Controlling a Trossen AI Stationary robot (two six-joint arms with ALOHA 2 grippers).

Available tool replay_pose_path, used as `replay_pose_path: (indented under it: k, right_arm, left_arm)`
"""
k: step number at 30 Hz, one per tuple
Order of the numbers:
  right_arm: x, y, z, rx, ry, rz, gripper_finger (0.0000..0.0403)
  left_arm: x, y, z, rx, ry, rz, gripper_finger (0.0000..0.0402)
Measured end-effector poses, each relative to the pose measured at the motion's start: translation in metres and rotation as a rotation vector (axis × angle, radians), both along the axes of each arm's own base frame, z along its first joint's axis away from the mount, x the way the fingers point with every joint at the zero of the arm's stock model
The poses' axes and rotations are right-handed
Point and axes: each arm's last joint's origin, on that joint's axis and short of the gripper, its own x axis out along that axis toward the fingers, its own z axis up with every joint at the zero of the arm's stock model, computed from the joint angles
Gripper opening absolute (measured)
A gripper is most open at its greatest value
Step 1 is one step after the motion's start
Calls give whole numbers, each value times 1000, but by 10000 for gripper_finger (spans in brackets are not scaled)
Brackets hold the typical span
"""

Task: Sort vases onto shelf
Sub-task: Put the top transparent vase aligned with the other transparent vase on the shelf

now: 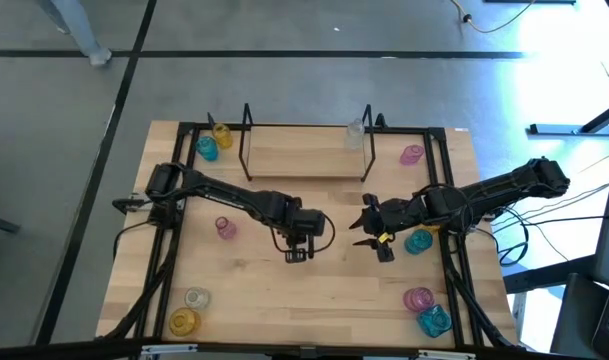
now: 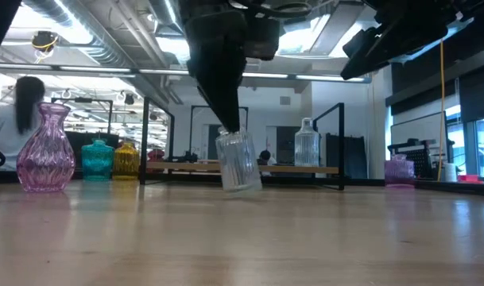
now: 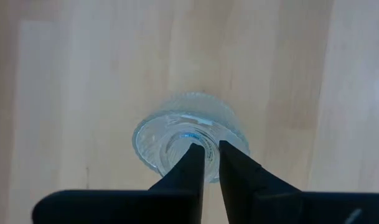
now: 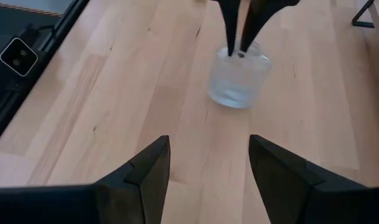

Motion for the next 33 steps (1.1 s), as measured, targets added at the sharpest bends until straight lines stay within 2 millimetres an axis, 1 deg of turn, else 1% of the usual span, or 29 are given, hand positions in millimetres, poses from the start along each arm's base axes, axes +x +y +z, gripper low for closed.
replay_pose_path:
  k: [3, 10, 18, 22, 24, 30, 33]
  right_arm:
    - [0, 0, 0, 0, -1, 0, 204]
    - [0, 0, 0, 2, 3, 2, 204]
    - [0, 0, 0, 3, 3, 3, 204]
    - [0, 0, 0, 6, 2, 7, 204]
    - [0, 0, 0, 7, -2, 7, 204]
    - [3, 1, 4, 57, -47, -24, 204]
    - [6, 2, 8, 78, -89, -31, 204]
  left_arm:
    - [1, -1, -3, 0, 5, 0, 42]
    - [2, -2, -3, 2, -10, 0, 59]
    - [4, -2, -1, 4, -32, 3, 102]
    - [4, -2, 0, -7, -30, -1, 112]
    - [2, -2, 3, -12, -32, -2, 111]
    - [-12, 0, 36, 5, -99, -6, 110]
    - [-26, -4, 53, 88, -132, -8, 110]
